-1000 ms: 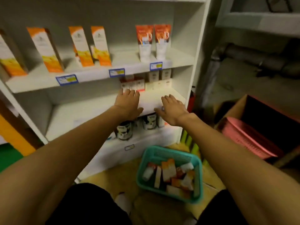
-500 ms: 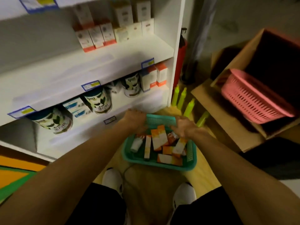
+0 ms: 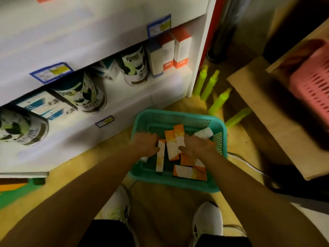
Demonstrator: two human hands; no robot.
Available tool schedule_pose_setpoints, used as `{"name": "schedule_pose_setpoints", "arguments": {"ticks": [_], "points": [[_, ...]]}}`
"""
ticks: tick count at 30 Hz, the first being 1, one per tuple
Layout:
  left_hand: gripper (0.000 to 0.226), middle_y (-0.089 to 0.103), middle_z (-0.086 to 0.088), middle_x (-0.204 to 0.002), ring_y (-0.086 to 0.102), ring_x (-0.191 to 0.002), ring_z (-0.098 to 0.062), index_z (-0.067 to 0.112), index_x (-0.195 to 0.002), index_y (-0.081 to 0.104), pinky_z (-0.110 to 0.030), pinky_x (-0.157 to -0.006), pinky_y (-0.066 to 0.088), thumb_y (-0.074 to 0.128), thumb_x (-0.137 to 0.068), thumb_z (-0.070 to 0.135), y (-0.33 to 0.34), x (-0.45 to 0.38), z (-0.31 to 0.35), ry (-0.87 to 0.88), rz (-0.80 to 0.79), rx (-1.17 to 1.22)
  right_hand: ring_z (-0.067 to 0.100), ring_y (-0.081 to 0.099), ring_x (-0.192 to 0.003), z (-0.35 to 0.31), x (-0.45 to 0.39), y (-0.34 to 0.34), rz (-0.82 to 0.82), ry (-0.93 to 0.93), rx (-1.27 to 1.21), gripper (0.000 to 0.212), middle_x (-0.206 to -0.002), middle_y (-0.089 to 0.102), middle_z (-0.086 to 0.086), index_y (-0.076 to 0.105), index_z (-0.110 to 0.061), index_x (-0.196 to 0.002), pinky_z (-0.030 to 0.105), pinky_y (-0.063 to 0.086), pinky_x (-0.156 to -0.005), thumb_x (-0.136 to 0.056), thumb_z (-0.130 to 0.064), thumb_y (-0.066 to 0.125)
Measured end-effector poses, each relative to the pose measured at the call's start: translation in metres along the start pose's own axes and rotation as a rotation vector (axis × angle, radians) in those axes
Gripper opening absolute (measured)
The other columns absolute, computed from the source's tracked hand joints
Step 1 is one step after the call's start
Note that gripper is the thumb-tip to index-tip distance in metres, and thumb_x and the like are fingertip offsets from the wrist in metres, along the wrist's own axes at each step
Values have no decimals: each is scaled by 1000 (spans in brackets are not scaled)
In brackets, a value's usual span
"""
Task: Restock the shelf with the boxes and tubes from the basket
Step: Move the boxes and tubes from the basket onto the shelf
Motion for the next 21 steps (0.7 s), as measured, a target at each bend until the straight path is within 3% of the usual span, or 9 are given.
{"name": "schedule_pose_setpoints", "arguments": {"ticks": [4, 10, 13, 16, 21], "points": [[48, 61, -7, -122, 58, -113, -28, 19, -124, 54, -40, -95, 45, 49, -91, 53, 11, -9, 5, -10, -10, 26, 34, 54, -122, 5, -25, 15, -8, 3, 24, 65, -138, 52, 19, 35, -3, -143, 43, 48, -98, -98, -47, 50], [58, 56, -14, -133, 53, -121, -33, 15, -132, 48, -43, -102, 42, 46, -94, 58, 30, -37, 18, -29, -8, 76, 36, 61, -107, 1, -53, 21, 128, 77, -83, 62, -122, 60, 20, 33, -3, -136, 39, 48, -79, -95, -42, 58], [62, 60, -13, -125, 57, -113, -32, 14, -131, 47, -42, -97, 45, 48, -92, 62, 33, -45, 24, -48, 15, 38, 36, 55, -116, 0, -61, 25, 140, 109, -108, 65, -127, 57, 19, 39, -3, -133, 39, 46, -86, -89, -44, 65], [47, 63, -10, -114, 61, -102, -29, 15, -122, 50, -38, -87, 50, 54, -92, 51, 34, -47, 27, -72, 37, 18, 36, 43, -128, -1, -66, 33, 132, 111, -121, 75, -136, 53, 16, 44, -5, -135, 43, 41, -102, -83, -54, 69], [33, 65, -3, -107, 61, -97, -24, 21, -107, 58, -32, -78, 47, 58, -87, 46, 37, -47, 21, -52, 72, 129, 36, 41, -128, -11, -64, 37, 238, 181, -147, 70, -132, 55, 16, 44, -6, -130, 43, 36, -101, -80, -44, 75]]}}
Point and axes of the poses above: each hand's wrist, its own x-axis away from the middle knuckle, its own y-axis out of the palm, z = x × y, the point moved 4 cm from there along -x, towards the middle knuckle
